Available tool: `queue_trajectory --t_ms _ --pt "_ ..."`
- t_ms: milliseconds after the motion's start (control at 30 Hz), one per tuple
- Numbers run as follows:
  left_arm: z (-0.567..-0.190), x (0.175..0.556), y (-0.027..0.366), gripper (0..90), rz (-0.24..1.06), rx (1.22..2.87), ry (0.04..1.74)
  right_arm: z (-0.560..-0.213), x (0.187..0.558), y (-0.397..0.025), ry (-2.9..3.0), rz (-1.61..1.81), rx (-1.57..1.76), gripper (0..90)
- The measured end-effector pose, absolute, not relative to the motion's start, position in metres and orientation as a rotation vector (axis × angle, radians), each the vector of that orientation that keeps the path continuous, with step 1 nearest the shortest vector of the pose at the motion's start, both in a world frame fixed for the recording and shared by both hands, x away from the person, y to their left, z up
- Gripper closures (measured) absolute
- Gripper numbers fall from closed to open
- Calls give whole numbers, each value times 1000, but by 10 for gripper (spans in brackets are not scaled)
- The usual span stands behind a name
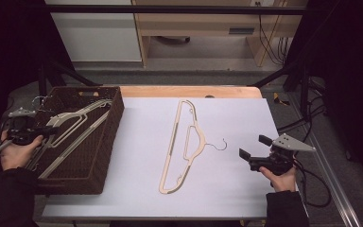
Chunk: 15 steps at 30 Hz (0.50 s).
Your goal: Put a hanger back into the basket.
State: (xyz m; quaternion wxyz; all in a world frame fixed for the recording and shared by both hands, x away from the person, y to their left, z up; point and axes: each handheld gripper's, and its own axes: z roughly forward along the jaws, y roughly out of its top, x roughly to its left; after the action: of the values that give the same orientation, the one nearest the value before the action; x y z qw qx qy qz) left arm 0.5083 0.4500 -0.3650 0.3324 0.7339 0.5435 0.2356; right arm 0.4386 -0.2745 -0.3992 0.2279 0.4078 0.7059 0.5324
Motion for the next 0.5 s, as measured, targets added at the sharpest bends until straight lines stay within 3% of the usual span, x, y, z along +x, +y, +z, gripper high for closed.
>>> queue_trajectory --t_ms 300,500 --pt "-343 486 439 668 692 1809 1364 -399 438 -274 1945 1470 1124 36" --pt "-329 472 419 564 713 1749 1251 -398 438 -274 1941 1471 1122 36"
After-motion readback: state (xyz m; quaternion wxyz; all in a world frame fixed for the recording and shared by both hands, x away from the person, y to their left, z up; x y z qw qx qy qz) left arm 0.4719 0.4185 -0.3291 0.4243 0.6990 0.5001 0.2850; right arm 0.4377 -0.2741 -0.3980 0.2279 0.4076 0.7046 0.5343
